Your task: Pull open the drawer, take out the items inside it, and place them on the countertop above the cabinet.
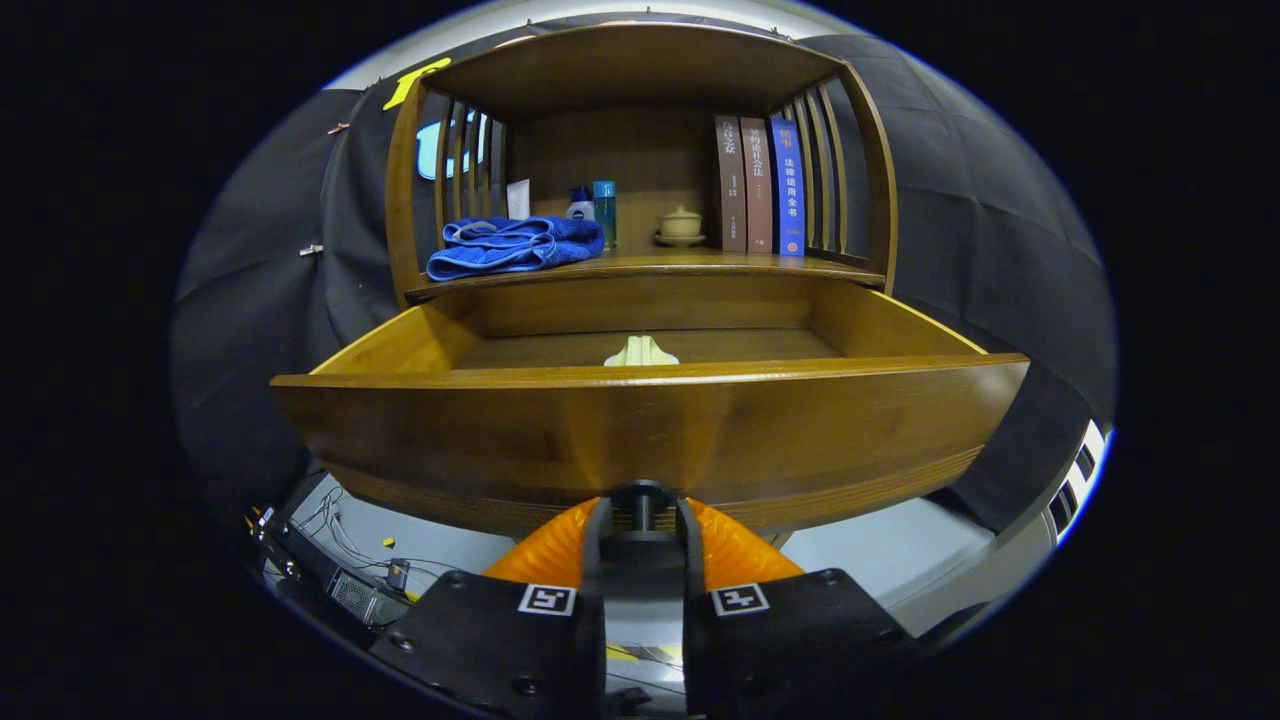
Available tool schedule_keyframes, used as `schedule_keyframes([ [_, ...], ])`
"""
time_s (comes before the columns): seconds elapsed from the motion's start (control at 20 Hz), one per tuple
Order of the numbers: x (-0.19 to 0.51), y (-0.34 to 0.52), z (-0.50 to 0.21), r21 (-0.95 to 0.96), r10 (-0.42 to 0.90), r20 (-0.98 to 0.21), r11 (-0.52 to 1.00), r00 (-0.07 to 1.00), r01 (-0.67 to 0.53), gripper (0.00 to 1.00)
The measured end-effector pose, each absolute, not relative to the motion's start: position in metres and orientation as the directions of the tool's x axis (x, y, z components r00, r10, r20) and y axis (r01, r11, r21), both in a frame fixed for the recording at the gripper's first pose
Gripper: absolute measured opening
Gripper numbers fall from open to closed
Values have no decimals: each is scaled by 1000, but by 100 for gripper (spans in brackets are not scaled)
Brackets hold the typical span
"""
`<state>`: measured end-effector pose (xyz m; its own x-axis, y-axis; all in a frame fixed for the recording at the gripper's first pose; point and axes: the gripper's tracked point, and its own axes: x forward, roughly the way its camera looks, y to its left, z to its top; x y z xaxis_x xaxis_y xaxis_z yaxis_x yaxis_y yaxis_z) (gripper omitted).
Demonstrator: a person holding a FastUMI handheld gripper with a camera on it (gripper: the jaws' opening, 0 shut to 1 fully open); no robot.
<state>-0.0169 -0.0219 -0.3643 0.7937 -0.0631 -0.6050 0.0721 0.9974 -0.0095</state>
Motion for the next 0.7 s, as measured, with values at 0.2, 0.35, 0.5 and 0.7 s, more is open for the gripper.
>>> schedule_keyframes([
  [0.2, -23, -24, -320, 5, -70, -512, 996, 856, 84, 52],
  [0.35, -23, -21, -269, -8, -74, -441, 997, 894, 78, 98],
  [0.5, 4, -18, -229, 24, -42, -423, 998, 905, 58, 100],
  [0.7, 53, -21, -211, 44, -31, -463, 997, 886, 58, 99],
])
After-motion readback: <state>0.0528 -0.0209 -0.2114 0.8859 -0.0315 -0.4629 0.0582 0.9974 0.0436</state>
